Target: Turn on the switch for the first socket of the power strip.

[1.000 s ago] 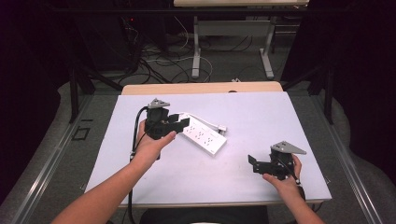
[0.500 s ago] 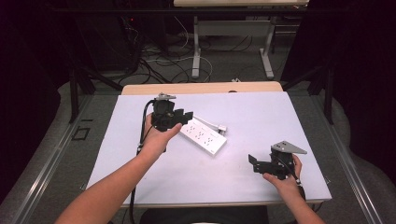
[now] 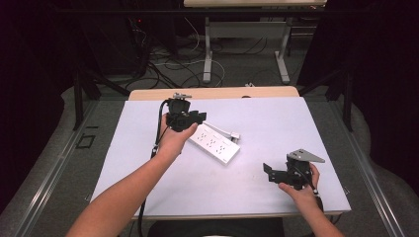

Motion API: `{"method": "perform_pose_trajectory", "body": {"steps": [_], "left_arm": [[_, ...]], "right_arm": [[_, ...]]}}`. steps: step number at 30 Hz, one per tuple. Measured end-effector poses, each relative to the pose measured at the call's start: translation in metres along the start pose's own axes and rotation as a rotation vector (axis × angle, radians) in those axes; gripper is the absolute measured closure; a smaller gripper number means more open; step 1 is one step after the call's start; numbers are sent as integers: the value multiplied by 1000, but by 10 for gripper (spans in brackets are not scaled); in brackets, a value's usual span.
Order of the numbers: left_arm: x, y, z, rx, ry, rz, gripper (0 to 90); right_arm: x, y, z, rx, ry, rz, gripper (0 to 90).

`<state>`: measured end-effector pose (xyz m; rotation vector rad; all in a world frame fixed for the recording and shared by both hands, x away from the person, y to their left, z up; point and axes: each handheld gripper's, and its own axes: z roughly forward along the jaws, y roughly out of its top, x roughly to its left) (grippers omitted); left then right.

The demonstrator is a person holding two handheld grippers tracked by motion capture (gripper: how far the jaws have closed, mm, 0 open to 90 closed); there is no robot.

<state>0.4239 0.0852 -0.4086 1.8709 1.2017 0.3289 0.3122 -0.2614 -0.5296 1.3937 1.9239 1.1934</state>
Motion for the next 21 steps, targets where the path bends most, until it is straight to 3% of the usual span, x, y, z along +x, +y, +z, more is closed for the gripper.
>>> {"method": "perform_pose_trajectory", "body": {"steps": [21], "left_arm": [[12,11,33,42,61,-42,739]], "right_arm": [[-2,-1,1,5,7,12,34]]}}
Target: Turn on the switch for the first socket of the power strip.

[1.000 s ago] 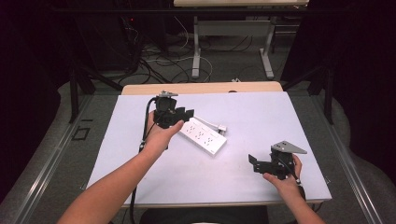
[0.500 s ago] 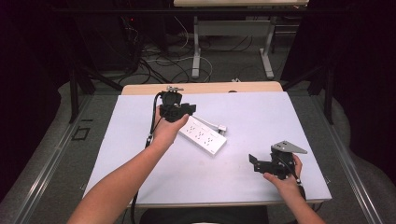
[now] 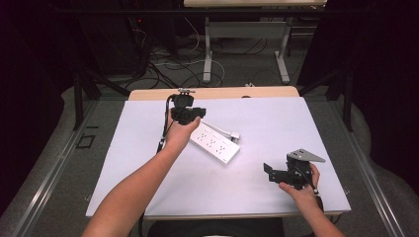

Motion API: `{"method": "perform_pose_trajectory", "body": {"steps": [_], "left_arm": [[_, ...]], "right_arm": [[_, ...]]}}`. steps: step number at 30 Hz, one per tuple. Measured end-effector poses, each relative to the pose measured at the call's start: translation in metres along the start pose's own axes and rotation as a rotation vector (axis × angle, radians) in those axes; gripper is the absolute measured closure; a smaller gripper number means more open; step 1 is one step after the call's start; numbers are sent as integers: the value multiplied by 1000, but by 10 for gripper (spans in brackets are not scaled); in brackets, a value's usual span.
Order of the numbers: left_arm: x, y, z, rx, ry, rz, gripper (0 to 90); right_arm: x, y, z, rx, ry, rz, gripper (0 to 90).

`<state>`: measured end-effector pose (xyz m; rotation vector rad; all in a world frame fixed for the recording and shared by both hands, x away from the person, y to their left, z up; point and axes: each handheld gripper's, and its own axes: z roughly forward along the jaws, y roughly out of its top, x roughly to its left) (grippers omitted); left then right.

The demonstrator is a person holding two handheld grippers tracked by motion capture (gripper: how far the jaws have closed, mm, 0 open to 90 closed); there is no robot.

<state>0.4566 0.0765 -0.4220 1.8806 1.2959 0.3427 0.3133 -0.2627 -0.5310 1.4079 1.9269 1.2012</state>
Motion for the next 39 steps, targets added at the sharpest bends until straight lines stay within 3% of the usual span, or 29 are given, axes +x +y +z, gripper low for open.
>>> {"method": "perform_pose_trajectory", "body": {"steps": [21,39], "left_arm": [[19,5,40,80,49,-12,764],[29,6,64,144,67,42,828]], "right_arm": [[-2,-1,2,12,2,20,46],[-5,-2,3,10,11,20,53]]}}
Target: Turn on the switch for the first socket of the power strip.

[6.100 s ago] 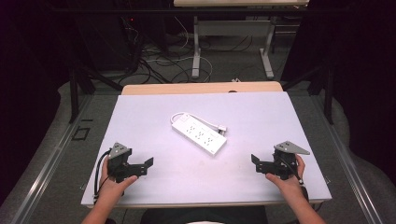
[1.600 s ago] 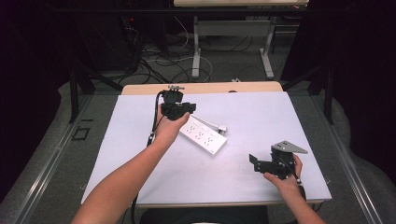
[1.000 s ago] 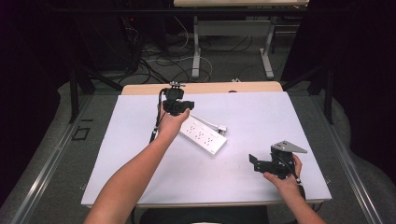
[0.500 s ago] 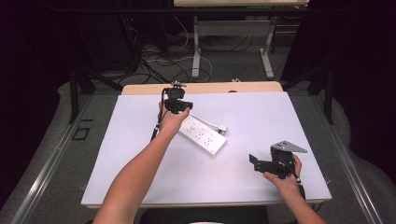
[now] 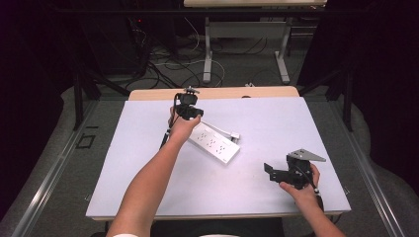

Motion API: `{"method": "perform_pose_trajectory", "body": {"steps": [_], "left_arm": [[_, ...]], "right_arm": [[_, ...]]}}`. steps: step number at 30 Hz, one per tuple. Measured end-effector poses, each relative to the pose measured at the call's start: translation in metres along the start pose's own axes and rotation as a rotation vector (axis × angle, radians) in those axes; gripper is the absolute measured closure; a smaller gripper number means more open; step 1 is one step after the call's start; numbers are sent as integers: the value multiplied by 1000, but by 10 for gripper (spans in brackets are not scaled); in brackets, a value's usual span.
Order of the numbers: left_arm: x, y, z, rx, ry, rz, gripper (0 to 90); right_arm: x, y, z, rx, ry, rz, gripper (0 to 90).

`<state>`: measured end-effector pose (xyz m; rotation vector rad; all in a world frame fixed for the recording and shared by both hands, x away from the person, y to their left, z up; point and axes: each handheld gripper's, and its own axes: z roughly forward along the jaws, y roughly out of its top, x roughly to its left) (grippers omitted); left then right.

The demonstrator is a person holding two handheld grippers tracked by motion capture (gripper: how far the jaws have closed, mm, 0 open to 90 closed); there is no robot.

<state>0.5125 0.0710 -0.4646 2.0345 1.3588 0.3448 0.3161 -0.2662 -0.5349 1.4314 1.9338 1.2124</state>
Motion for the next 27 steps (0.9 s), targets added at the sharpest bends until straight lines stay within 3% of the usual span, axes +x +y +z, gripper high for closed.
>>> {"method": "perform_pose_trajectory", "body": {"steps": [7,22,27], "left_arm": [[1,-1,9,22,-7,-7,828],[2,-4,22,79,-3,23,829],[1,-6,28,101,-24,35,832]], "right_arm": [[0,0,0,-1,-6,11,56],[-1,-1,0,10,4,18,59],[-2,0,0,13,2,20,61]]}}
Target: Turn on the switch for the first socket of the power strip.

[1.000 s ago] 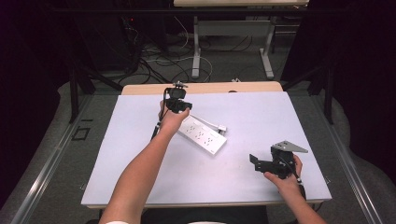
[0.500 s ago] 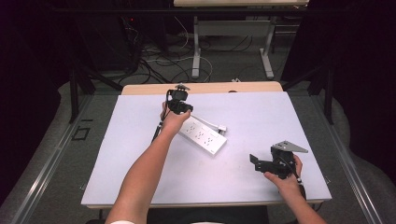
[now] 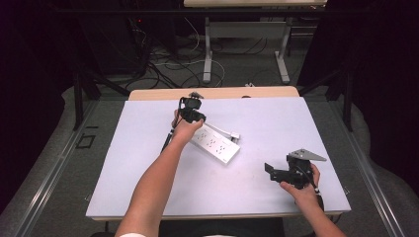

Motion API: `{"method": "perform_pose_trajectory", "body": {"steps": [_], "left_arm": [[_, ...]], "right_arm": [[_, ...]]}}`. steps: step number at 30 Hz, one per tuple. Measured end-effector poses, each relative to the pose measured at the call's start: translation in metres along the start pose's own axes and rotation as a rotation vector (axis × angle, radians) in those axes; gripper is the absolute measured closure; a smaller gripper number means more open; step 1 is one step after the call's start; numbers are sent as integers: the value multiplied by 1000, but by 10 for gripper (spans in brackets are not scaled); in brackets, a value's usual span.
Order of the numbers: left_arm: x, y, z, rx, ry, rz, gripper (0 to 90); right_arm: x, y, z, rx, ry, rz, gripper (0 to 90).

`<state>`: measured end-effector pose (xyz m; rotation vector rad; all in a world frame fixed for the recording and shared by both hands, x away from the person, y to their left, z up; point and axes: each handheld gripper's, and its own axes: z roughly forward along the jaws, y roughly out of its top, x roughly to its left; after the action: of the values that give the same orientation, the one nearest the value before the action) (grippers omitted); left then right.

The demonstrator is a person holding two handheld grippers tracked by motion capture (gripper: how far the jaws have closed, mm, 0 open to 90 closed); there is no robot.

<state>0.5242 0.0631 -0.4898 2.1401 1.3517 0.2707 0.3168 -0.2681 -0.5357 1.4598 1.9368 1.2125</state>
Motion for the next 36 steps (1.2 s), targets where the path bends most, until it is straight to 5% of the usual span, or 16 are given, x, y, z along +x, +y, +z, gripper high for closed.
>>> {"method": "perform_pose_trajectory", "body": {"steps": [18,36], "left_arm": [[-9,-4,17,78,-1,43,858],[-8,-8,23,99,3,37,869]], "right_arm": [[-2,0,1,-2,11,2,64],[-2,0,1,2,13,6,66]]}}
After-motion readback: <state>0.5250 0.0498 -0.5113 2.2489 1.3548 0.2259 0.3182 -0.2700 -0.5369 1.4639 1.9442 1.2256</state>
